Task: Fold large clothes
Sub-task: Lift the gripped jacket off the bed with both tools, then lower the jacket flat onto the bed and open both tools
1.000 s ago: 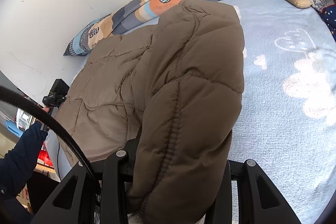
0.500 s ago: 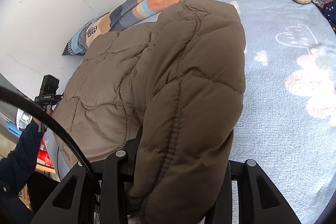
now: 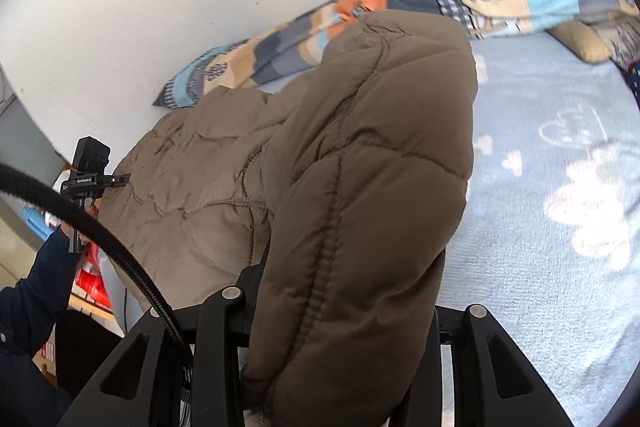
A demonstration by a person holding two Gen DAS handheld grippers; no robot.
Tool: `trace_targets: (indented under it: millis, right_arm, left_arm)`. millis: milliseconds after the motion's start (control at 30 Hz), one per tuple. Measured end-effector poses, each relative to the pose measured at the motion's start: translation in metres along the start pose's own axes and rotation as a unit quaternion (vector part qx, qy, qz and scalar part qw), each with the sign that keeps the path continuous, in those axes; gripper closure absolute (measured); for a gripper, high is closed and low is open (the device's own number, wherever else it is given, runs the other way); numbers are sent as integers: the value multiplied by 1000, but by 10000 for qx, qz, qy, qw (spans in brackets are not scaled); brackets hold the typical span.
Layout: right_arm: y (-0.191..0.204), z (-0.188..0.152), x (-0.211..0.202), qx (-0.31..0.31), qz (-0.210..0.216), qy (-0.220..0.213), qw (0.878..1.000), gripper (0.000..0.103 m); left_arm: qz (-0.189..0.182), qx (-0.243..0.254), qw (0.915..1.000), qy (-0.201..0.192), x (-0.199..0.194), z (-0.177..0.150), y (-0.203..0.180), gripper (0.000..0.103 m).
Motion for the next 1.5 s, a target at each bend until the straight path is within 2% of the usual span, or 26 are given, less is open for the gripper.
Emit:
trace_targets:
  millis: [133, 267, 433, 500, 567, 600, 633, 667, 700, 767, 833, 867, 900, 967, 1000, 1033, 1067, 1100, 1167, 1267, 1333, 1367, 1433, 1500]
  right_arm:
    - [23, -3, -13, -227, 68, -100, 9997, 63]
    - [50, -7, -31, -449, 170, -232, 9986, 63]
    - [65, -26, -37, -496, 227, -212, 9983, 63]
    - [59, -34, -26, -392, 131, -56, 9991, 63]
    - [43, -39, -4, -100, 2, 202, 9997, 62]
    - [32, -43, 11, 97, -152, 413, 9990, 59]
    - [20, -48, 28, 371, -271, 697, 9965, 54]
    - [10, -53, 40, 594, -351, 909, 9935, 40]
    - [-2, -60, 49, 905, -357, 1024, 9900, 33]
    - [-5, -61, 45, 1118, -308, 1003, 9882, 33]
    - [-3, -59, 28, 1115, -485, 838, 9890, 33]
    - [-2, -61, 18, 1165, -503, 716, 9893, 33]
    - [-2, -66, 7, 1271, -535, 628, 9885, 33]
    - [-2, -73, -16, 1357, -873, 332, 9863, 33]
    - [1, -77, -33, 1412, -1112, 91, 9837, 33]
    - [4, -77, -40, 1444, -1184, -37, 9824, 33]
    - [11, -81, -52, 1472, -1281, -272, 9804, 33]
    - [17, -84, -59, 1489, -1407, -411, 9779, 33]
    - [33, -90, -66, 1433, -1638, -631, 9740, 33]
    - [65, -95, -50, 1275, -1627, -752, 9755, 33]
    - [82, -102, -39, 1127, -1489, -651, 9803, 33]
    - [88, -104, -29, 1037, -1504, -524, 9818, 33]
    - [97, -107, -15, 876, -1657, -384, 9815, 33]
    - [93, -107, -7, 899, -1750, -242, 9801, 34]
  left_arm:
    - [3, -8, 9998, -195, -31, -23, -3, 75]
    - [6, -73, 9995, -307, -46, -37, -7, 75]
    - [96, -190, 9995, -225, -33, -61, 4, 75]
    - [101, -547, 9984, -95, -11, -69, 26, 73]
    - [495, -951, 9941, 136, 22, -75, 57, 67]
    - [733, -1230, 9893, 269, 40, -81, 78, 61]
    - [731, -1452, 9861, 335, 49, -85, 93, 54]
    - [520, -1702, 9833, 378, 50, -87, 100, 54]
    - [360, -1786, 9827, 318, 44, -86, 102, 54]
    - [401, -1881, 9812, -127, 19, -85, 106, 53]
    - [102, -1990, 9780, -623, -8, -91, 105, 48]
    - [-31, -2079, 9734, -961, -25, -96, 104, 48]
    - [-5, -2094, 9701, -1227, -37, -100, 102, 45]
    - [309, -1968, 9658, -1661, -58, -112, 87, 36]
    - [591, -1881, 9633, -1823, -64, -119, 77, 27]
    - [998, -1760, 9589, -1989, -68, -127, 63, 23]
    - [1346, -1643, 9545, -2094, -69, -131, 51, 23]
    - [1813, -1518, 9469, -2177, -67, -138, 36, 22]
    - [2482, -1272, 9326, -2288, -55, -153, 8, 22]
    - [3034, -661, 9227, -2286, -33, -167, -29, 22]
    - [3371, -139, 9167, -2141, -14, -176, -51, 22]
    - [3434, 37, 9164, -2056, -7, -180, -57, 22]
    - [3562, 98, 9161, -1839, 8, -182, -54, 22]
    - [3670, -70, 9157, -1633, 16, -182, -42, 22]
Point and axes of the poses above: each gripper's, at about its wrist camera, not at the fingertips, and x roughly the way its jaws point, y to its left, z to its top, the point moved 6 cm from there along x, roughly the way its jaws point, and after that the axes turned 13 degrees about y, right-handed, at the moved point
